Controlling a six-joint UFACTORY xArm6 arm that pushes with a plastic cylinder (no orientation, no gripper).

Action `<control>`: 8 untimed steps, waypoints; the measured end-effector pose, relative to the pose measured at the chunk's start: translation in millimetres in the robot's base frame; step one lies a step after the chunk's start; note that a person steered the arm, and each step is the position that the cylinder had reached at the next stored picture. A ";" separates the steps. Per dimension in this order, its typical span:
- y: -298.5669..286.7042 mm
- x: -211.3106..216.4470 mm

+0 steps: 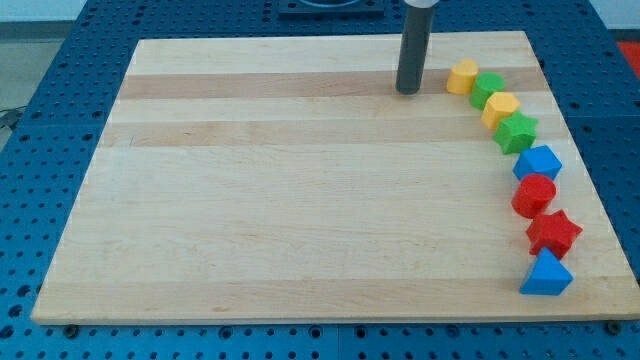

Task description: Place the yellow heart above the green circle

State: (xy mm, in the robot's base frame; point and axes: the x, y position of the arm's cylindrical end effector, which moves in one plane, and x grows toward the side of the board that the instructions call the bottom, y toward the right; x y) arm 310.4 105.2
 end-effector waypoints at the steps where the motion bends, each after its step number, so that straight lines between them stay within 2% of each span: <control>1: 0.0 0.0; 2: 0.3 4.5; 3: 37.5 4.5; 5: 57.9 4.1; 8: 65.2 4.1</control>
State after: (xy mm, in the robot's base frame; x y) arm 314.4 170.4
